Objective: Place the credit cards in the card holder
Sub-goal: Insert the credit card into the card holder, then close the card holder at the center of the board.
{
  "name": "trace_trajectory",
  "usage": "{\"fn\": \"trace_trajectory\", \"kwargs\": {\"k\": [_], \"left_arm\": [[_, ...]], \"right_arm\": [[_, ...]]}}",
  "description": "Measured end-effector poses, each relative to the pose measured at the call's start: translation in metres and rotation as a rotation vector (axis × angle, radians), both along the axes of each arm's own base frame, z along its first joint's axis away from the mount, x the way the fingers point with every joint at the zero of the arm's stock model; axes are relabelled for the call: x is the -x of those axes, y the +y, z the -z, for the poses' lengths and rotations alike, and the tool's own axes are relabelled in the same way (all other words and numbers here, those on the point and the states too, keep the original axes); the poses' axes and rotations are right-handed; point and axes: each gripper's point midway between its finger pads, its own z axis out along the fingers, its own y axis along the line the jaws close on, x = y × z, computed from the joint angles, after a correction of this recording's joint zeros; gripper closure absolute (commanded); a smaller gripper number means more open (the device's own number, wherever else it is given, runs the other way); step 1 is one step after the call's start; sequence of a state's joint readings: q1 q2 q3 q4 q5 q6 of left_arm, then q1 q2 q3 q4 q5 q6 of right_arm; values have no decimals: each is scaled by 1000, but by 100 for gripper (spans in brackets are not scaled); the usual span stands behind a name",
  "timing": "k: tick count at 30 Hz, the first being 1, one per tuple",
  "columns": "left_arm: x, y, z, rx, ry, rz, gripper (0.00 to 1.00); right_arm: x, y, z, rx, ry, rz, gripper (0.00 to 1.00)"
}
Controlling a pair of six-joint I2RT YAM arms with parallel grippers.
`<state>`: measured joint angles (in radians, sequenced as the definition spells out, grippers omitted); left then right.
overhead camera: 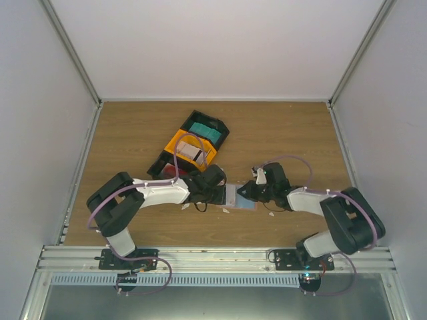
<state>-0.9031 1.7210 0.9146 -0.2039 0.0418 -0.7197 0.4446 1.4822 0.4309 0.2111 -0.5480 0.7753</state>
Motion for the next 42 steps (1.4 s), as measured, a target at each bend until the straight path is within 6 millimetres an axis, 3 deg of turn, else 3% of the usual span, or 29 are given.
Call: {"fn": "trace_trajectory", "kwargs": {"k": [6, 11, 14, 19, 21, 27, 34, 42], "left_arm": [[7, 1, -33, 30, -23, 45, 61], [-1, 1, -69, 59, -91, 30, 45], [-7, 11, -71, 11, -114, -10, 39], [-11, 28, -48, -124, -96, -43, 34], [-10, 30, -36, -157, -79, -40, 38], [-10, 34, -3, -242, -35, -28, 67], [-21, 27, -8, -241, -68, -31, 99], [-28, 21, -19, -232, -99, -21, 100]], "right_arm": [[-14, -21, -23, 102, -102, 93, 82], [-21, -43, -32, 206, -156, 175, 69], [-23, -54, -29, 266, -160, 208, 65], [-21, -65, -20, 331, -146, 227, 63], [-20, -67, -17, 344, -139, 229, 63], [-20, -76, -12, 391, -127, 257, 63], [-21, -89, -20, 422, -166, 308, 63], [-1, -104, 2, 480, -76, 307, 68]]}}
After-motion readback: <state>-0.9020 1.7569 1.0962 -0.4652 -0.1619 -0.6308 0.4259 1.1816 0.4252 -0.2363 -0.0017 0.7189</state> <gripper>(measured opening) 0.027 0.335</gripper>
